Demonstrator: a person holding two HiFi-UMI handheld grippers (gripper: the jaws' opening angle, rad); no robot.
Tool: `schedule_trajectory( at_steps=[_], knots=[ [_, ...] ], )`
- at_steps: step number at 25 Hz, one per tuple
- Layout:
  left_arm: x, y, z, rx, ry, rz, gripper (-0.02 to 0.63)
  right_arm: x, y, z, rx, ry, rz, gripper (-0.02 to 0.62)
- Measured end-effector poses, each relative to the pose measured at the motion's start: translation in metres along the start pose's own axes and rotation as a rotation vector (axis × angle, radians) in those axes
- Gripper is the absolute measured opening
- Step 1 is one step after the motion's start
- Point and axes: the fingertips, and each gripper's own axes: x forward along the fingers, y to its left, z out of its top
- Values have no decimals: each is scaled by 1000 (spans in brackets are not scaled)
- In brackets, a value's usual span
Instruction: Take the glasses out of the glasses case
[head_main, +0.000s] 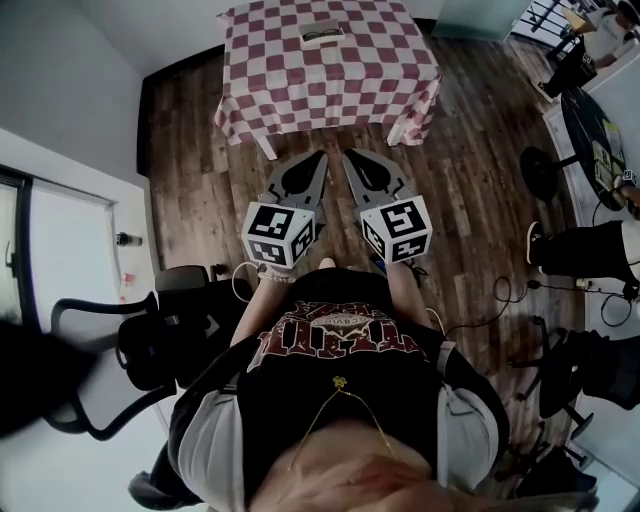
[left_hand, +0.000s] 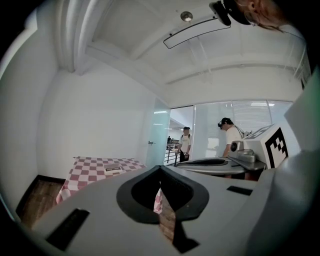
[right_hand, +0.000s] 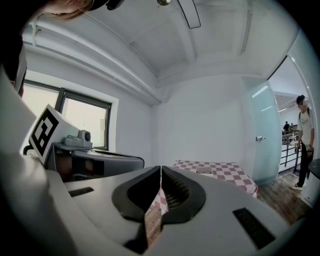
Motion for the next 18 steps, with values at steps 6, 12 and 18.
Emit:
schedule_trajectory(
  at_steps=[6,12,18],
  knots=[
    [3,18,-6,-15,26,-9,-3,16,2,0,-6,18,-8,21],
    [15,33,-7,-35,32,-10,-3,35,-6,0,0,33,-2,21],
    [44,52,-2,-39,26,-6,-3,61,-26,2,-1,46,11,21]
  ],
)
